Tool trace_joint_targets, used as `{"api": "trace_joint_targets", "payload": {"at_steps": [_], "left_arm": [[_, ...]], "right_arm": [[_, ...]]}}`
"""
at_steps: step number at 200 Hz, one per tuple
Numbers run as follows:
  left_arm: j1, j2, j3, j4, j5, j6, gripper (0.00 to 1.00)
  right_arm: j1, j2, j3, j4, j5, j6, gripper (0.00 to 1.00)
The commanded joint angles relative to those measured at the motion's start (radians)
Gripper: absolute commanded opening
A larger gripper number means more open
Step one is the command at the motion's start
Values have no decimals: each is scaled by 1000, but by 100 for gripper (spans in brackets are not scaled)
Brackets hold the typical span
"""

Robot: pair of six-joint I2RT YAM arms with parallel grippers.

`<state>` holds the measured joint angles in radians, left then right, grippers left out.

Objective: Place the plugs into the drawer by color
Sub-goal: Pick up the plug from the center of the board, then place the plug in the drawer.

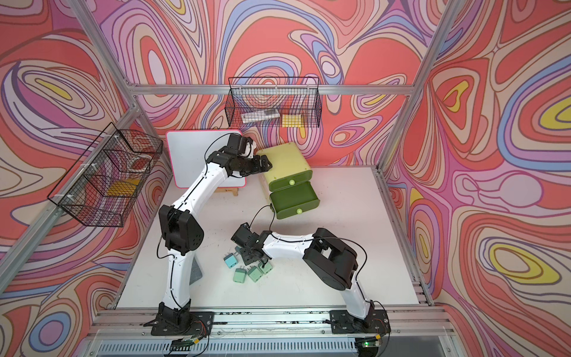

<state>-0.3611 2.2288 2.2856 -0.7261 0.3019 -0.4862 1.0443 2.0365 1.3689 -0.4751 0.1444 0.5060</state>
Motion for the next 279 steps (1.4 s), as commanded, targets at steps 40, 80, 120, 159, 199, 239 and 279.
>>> {"api": "trace_joint_targets", "payload": {"at_steps": [40,80,120,159,199,239,279], "left_arm": [[-11,0,-22,-52,-31,35,88],[-12,-1,-20,-45,-26,35,89],[-12,3,-20,-39,-19,32,89],[-12,3,-16,-29,-6,24,89],[-12,5,-14,-30,-8,27,89],[-12,8,-14,-36,-8,30,89],[-12,8,-14,-35,-8,29,89]], "right_arm": [[6,-49,15,-37,65,-10,42],[-8,-309,-43,-40,181,-52,38],[-152,-460,-32,-66,189,-180,38],[-301,-393,78,-49,76,-323,38],[-383,-271,180,-46,29,-372,37],[-411,-195,184,-18,25,-388,37],[-417,-170,151,18,21,-385,37]]}}
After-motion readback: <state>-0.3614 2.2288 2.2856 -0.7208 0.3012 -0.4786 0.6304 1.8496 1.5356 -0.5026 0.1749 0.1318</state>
